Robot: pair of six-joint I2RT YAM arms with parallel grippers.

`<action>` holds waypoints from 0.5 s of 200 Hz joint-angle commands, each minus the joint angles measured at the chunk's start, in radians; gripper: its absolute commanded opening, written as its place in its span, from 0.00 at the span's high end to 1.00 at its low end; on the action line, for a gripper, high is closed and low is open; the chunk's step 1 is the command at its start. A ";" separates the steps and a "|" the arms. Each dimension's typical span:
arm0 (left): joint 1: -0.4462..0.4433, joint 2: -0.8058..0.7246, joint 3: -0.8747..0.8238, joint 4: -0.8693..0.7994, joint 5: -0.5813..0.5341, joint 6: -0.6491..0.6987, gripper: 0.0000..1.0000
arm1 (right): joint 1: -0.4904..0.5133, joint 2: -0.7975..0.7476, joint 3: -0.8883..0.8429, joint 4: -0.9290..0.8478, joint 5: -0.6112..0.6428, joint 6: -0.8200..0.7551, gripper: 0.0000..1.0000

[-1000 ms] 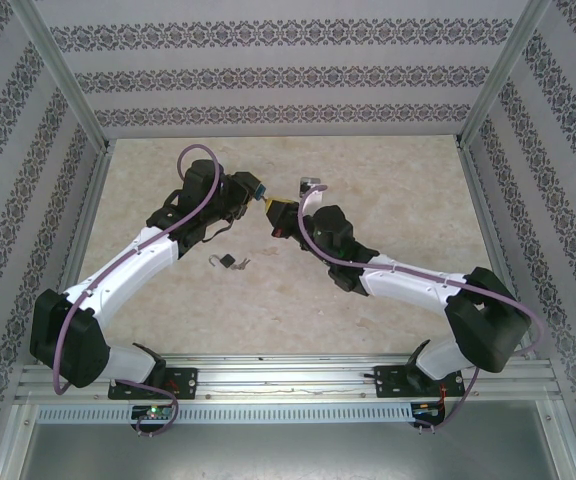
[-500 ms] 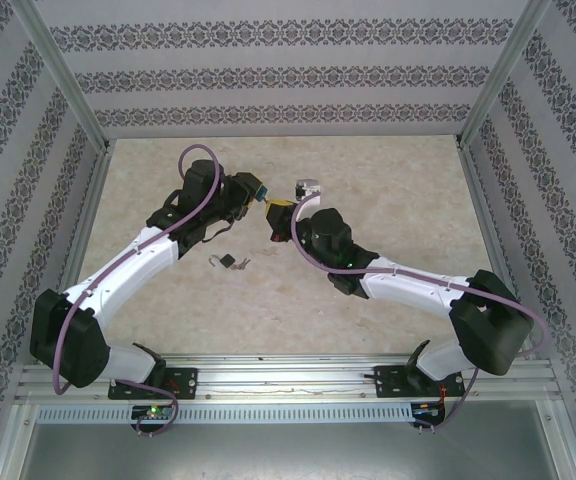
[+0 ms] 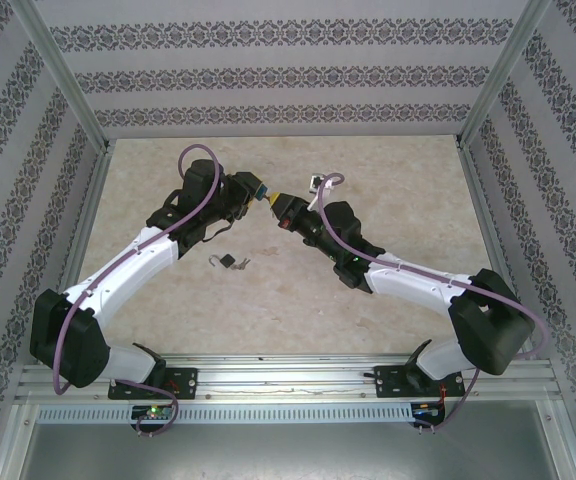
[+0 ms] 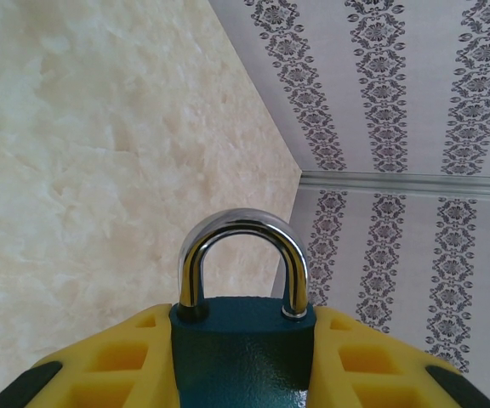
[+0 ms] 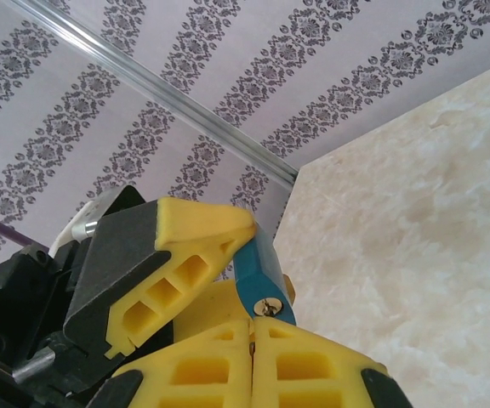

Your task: Unlock with the key

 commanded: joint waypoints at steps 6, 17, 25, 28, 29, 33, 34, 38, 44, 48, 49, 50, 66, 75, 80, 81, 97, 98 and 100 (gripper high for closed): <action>-0.042 -0.011 -0.001 -0.002 0.157 -0.012 0.69 | 0.017 0.014 0.038 0.145 -0.057 0.008 1.00; -0.042 -0.010 -0.001 0.000 0.157 -0.016 0.69 | 0.036 0.008 0.052 0.101 -0.040 -0.043 1.00; -0.042 -0.013 -0.002 0.000 0.154 -0.015 0.69 | 0.045 0.010 0.049 0.105 -0.033 -0.061 1.00; -0.042 -0.013 -0.002 -0.001 0.155 -0.016 0.69 | 0.046 0.010 0.047 0.108 -0.030 -0.066 1.00; -0.042 -0.013 -0.001 -0.001 0.154 -0.016 0.69 | 0.046 0.011 0.046 0.108 -0.029 -0.068 1.00; -0.043 -0.013 -0.001 0.000 0.154 -0.018 0.69 | 0.048 0.010 0.043 0.108 -0.025 -0.072 1.00; -0.043 -0.013 -0.001 0.001 0.154 -0.018 0.69 | 0.048 0.010 0.043 0.108 -0.024 -0.073 1.00; -0.041 -0.013 -0.002 0.004 0.156 -0.021 0.69 | 0.050 0.011 0.041 0.104 -0.019 -0.081 1.00; -0.041 -0.013 -0.002 0.007 0.155 -0.024 0.69 | 0.053 0.012 0.038 0.102 -0.012 -0.095 1.00; -0.041 -0.013 -0.003 0.009 0.157 -0.026 0.69 | 0.056 0.012 0.036 0.101 -0.008 -0.103 1.00; -0.041 -0.013 -0.002 0.010 0.157 -0.026 0.69 | 0.057 0.012 0.035 0.102 -0.006 -0.105 1.00; -0.041 -0.012 -0.001 0.010 0.158 -0.026 0.69 | 0.057 0.013 0.034 0.102 -0.006 -0.107 1.00; -0.041 -0.010 0.004 0.008 0.160 -0.027 0.69 | 0.064 0.016 0.021 0.118 0.009 -0.130 1.00; -0.040 -0.013 0.005 0.005 0.160 -0.027 0.69 | 0.066 0.019 0.011 0.141 0.020 -0.137 1.00; -0.039 -0.013 0.005 0.008 0.159 -0.028 0.69 | 0.068 0.022 0.009 0.148 0.021 -0.144 1.00; -0.039 -0.013 0.005 0.008 0.158 -0.029 0.69 | 0.069 0.022 0.008 0.149 0.022 -0.146 1.00; -0.038 -0.012 0.008 0.009 0.160 -0.030 0.69 | 0.082 0.029 0.009 0.157 0.037 -0.194 1.00; -0.039 -0.012 0.008 0.009 0.161 -0.030 0.69 | 0.083 0.029 0.009 0.156 0.037 -0.197 1.00; -0.039 -0.013 0.008 0.010 0.160 -0.030 0.69 | 0.084 0.028 0.008 0.156 0.039 -0.202 1.00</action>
